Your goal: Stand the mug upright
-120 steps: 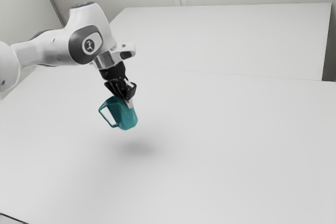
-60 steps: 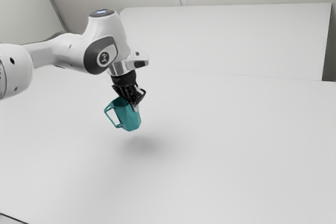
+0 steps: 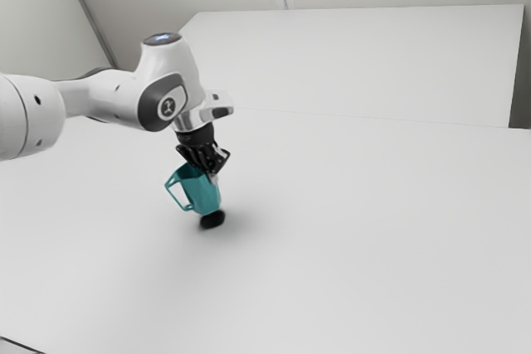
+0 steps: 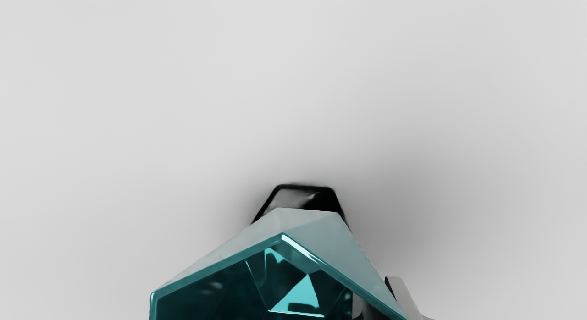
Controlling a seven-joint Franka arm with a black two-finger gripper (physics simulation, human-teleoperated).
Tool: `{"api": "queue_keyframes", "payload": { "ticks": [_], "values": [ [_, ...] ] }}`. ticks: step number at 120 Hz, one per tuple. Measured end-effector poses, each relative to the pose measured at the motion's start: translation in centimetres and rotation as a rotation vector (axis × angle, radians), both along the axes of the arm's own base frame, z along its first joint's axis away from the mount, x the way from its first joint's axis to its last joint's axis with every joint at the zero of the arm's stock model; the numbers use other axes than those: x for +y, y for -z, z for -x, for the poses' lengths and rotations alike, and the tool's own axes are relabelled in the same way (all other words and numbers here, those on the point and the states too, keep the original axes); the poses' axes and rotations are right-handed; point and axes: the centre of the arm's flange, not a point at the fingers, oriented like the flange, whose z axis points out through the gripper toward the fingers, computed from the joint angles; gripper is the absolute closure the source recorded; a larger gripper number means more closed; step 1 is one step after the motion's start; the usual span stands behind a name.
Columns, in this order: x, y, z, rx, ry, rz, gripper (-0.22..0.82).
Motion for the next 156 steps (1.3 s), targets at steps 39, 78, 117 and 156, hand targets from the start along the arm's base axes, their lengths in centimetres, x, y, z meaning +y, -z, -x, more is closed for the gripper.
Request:
{"api": "queue_keyframes", "payload": {
  "ticks": [39,78,117,156],
  "values": [
    [0.2,1.4,-0.5,0.000,-0.002,-0.029,0.79],
    [0.2,2.7,-0.9,0.002,-0.007,-0.039,0.79],
    [0.1,3.1,-1.0,0.005,-0.013,-0.039,0.69],
    [0.1,3.0,-0.9,0.006,-0.013,-0.034,0.16]
  ]
}}
